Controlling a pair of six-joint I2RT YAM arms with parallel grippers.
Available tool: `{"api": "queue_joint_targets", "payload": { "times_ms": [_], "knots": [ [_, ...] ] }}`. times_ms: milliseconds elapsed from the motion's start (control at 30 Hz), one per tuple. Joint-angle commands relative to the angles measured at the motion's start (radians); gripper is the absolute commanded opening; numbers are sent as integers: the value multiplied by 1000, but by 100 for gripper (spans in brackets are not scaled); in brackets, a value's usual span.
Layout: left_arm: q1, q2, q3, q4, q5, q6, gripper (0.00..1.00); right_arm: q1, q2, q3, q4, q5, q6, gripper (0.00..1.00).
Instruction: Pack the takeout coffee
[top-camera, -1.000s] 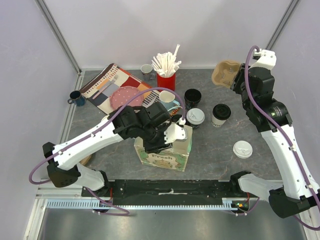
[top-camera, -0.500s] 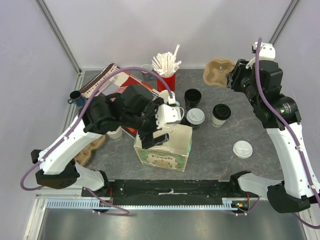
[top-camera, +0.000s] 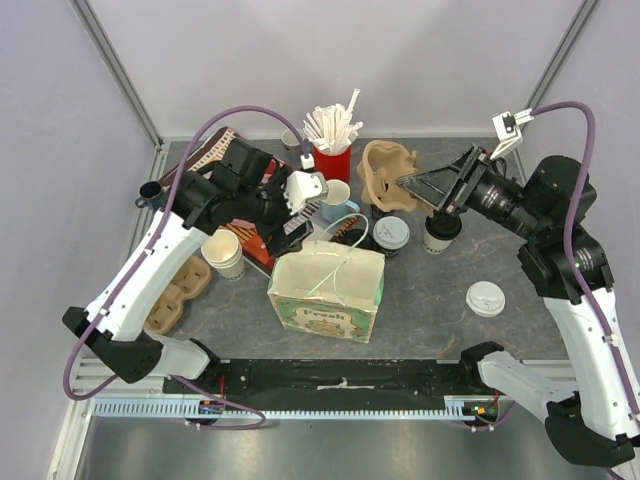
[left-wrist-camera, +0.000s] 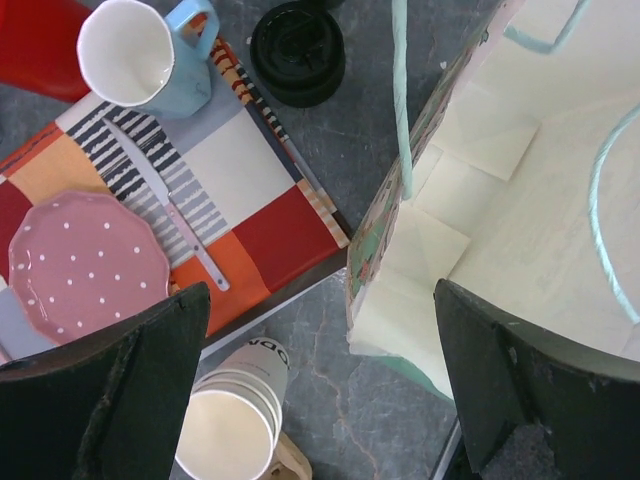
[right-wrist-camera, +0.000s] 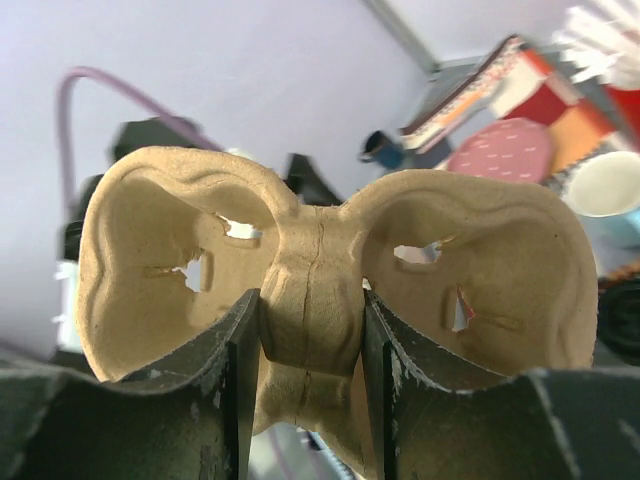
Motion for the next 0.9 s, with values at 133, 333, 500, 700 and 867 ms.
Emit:
{"api": "queue_joint_targets", "payload": {
  "times_ms": [133, 333, 500, 700, 867],
  "knots": [
    [2, 21, -74, 112, 103, 131, 95, 56, -36, -67, 248, -158, 274, 1],
    [2, 49, -69, 64, 169, 113, 39, 237, 15, -91, 251, -96, 262, 1],
    [2, 35, -98, 47, 180, 13, 2, 340, 66, -60, 176, -27, 203, 1],
    [2, -29, -191, 76, 249, -108, 2, 357, 66, -104, 110, 81, 159, 1],
    [2, -91, -225, 98, 275, -168, 2, 405, 55, -166, 113, 208, 157, 0]
  ]
}}
